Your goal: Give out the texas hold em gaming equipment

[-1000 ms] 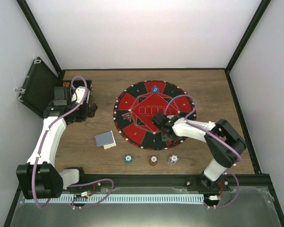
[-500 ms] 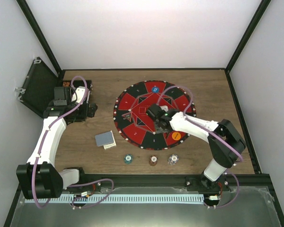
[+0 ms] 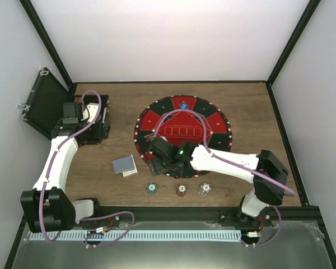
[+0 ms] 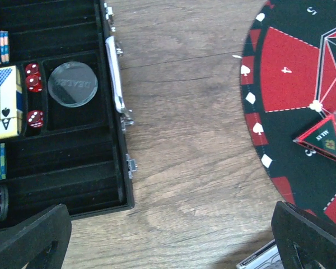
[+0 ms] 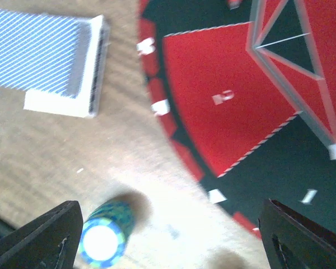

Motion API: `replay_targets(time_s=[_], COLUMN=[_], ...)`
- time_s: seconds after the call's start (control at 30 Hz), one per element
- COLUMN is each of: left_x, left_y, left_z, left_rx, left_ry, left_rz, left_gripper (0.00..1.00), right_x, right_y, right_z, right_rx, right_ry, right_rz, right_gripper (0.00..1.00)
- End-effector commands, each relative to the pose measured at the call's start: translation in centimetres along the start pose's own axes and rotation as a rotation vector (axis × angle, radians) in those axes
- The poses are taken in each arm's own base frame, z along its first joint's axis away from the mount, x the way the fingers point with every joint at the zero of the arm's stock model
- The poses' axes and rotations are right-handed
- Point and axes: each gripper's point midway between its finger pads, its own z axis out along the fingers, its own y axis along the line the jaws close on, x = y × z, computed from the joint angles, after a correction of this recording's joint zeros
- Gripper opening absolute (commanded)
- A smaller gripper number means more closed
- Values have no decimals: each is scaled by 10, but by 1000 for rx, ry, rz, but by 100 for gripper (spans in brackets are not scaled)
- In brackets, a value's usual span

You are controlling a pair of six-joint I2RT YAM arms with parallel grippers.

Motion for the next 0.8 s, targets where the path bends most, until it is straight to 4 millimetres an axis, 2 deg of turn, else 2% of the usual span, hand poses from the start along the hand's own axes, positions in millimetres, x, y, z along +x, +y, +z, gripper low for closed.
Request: replay_targets(time_s=[0.0, 0.27, 0.47, 0.77], left_x=[-5, -2, -2, -5], left_y=[13, 13, 12, 10], left_z=[-1, -3, -5, -7], left_rx=[-42, -31, -21, -6], left_ry=[-5, -5, -11, -22], left_rz=[-26, -9, -1, 9], left_gripper=[100, 100, 100, 100], right_x=[10, 54, 70, 78], right_y=[50, 82, 78, 74], right_z=[-12, 18, 39, 49], right_rx=[-154, -169, -92, -60], right_ry=[11, 120, 162, 183], right_rz=[-38, -129, -156, -169], right_gripper=[89, 87, 80, 74])
